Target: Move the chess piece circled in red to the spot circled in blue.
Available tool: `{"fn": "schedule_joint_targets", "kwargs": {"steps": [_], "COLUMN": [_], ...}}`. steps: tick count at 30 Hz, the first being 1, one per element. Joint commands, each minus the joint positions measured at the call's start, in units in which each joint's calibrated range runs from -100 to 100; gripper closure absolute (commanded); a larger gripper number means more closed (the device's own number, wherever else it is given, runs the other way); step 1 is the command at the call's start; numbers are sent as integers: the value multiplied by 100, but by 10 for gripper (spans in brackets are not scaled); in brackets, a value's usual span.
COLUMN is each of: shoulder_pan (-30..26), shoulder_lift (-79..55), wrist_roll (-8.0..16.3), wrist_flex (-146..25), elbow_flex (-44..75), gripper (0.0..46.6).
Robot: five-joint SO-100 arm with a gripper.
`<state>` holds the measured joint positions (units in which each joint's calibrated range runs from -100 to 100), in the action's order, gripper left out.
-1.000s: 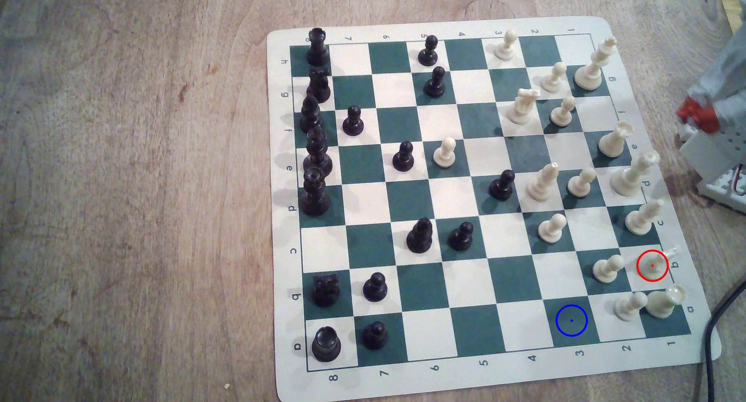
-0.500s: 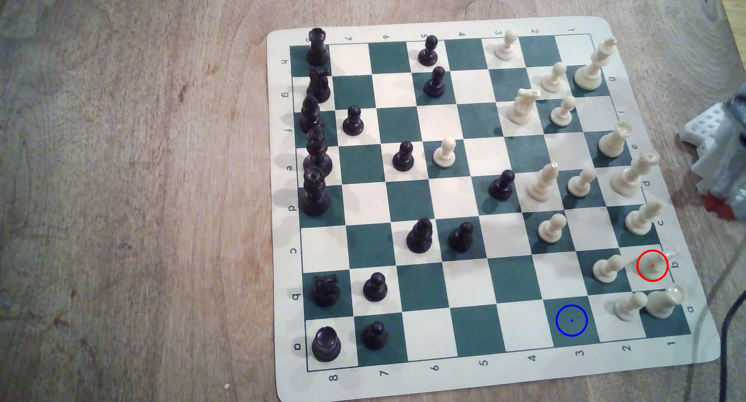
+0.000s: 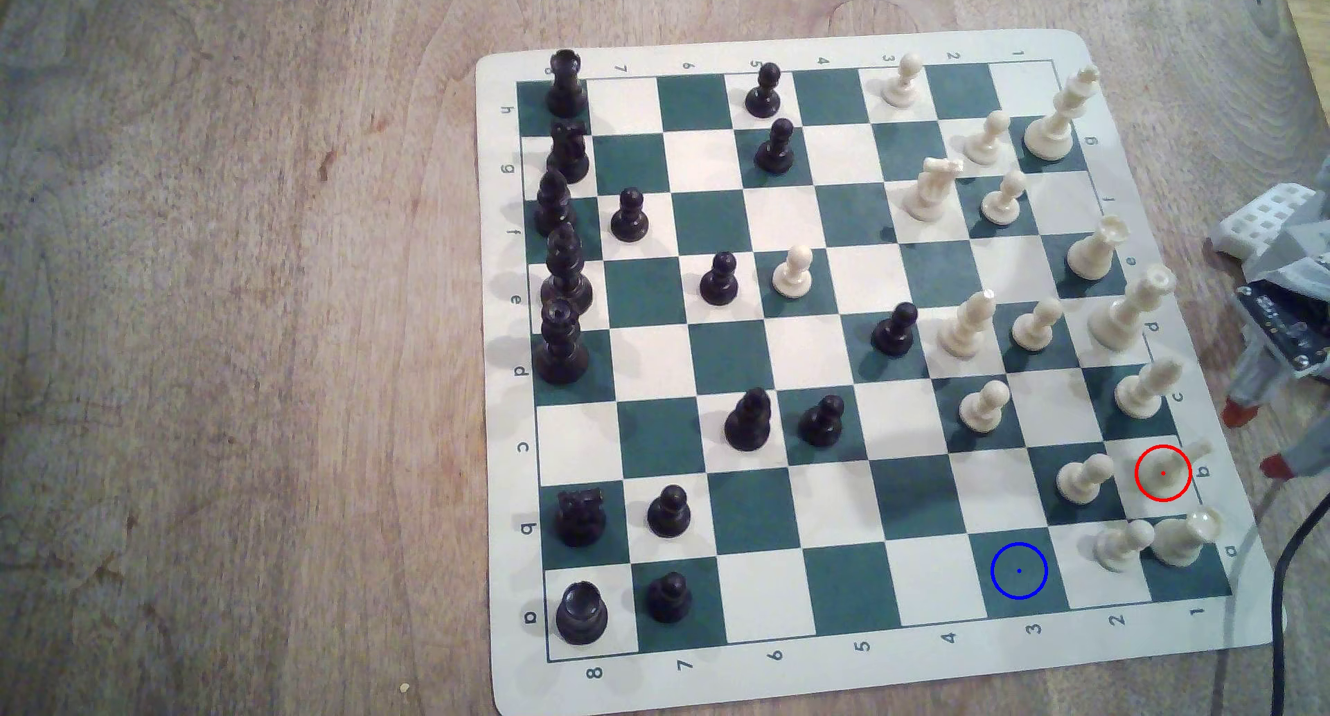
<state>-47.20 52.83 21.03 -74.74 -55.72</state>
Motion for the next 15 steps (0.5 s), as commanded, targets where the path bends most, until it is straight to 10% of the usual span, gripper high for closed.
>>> {"fn": "schedule_joint_targets", "kwargs": {"steps": [1, 15], "shoulder_pan": [7, 281], "shoulder_lift": [-105, -376], "wrist_roll": [-20, -147], "wrist_flex": [226, 709], "elbow_flex": [5, -485], "gripper": [355, 353]}}
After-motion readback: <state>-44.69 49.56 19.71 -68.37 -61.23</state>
